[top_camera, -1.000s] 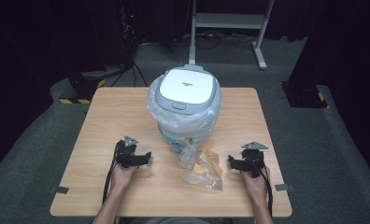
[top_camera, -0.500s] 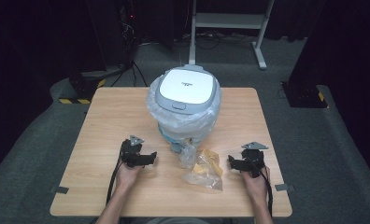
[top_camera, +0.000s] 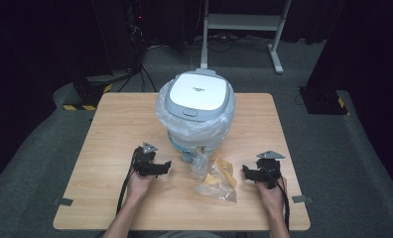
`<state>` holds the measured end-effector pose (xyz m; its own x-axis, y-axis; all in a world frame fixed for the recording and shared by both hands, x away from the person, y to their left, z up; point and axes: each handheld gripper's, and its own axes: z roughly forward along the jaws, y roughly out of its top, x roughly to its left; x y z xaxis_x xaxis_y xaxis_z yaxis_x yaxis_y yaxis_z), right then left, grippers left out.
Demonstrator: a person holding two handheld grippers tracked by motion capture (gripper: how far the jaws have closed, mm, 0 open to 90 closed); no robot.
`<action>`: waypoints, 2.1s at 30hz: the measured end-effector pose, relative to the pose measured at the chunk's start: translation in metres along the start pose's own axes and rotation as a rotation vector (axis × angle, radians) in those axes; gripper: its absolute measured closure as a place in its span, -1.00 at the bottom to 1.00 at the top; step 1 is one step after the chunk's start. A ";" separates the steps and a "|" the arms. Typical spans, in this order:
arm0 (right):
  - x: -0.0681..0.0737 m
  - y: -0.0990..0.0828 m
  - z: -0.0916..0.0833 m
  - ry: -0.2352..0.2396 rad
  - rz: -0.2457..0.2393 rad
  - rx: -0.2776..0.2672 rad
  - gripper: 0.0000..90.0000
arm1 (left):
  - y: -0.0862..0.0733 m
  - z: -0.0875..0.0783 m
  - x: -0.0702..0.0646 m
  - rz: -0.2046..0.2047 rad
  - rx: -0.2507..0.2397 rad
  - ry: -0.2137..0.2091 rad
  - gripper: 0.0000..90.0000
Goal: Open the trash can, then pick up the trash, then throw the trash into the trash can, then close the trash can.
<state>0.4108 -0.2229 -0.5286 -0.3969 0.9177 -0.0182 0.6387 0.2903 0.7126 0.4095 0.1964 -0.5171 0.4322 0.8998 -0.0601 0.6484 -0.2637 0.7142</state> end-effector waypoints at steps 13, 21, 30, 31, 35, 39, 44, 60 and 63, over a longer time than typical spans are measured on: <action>0.000 0.000 0.000 -0.001 -0.001 0.000 -0.68 | 0.016 0.011 -0.014 -0.004 -0.034 -0.038 -0.70; 0.000 0.000 0.000 -0.001 -0.002 -0.001 -0.68 | 0.028 0.016 -0.024 -0.003 -0.054 -0.065 -0.70; 0.000 0.000 0.000 0.000 0.000 0.000 -0.68 | 0.034 0.021 -0.026 -0.010 -0.054 -0.064 -0.70; 0.000 0.000 0.000 0.000 0.000 0.000 -0.68 | 0.035 0.022 -0.028 -0.019 -0.051 -0.070 -0.70; 0.000 0.000 0.000 0.000 0.000 0.000 -0.68 | 0.038 0.027 -0.031 -0.011 -0.048 -0.073 -0.70; 0.000 0.000 0.000 0.000 0.000 0.000 -0.68 | 0.040 0.031 -0.032 -0.014 -0.048 -0.073 -0.70; 0.000 0.000 0.000 -0.001 -0.001 0.000 -0.68 | 0.040 0.034 -0.029 -0.023 -0.053 -0.078 -0.73; 0.000 0.000 0.000 -0.001 0.000 -0.001 -0.68 | 0.039 0.036 -0.031 0.005 -0.041 -0.059 -0.80; 0.000 0.000 0.000 -0.001 0.001 -0.001 -0.68 | 0.039 0.037 -0.031 0.007 -0.042 -0.060 -0.80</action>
<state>0.4106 -0.2226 -0.5286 -0.3954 0.9183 -0.0177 0.6387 0.2887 0.7132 0.4444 0.1452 -0.5132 0.4743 0.8752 -0.0955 0.6189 -0.2544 0.7431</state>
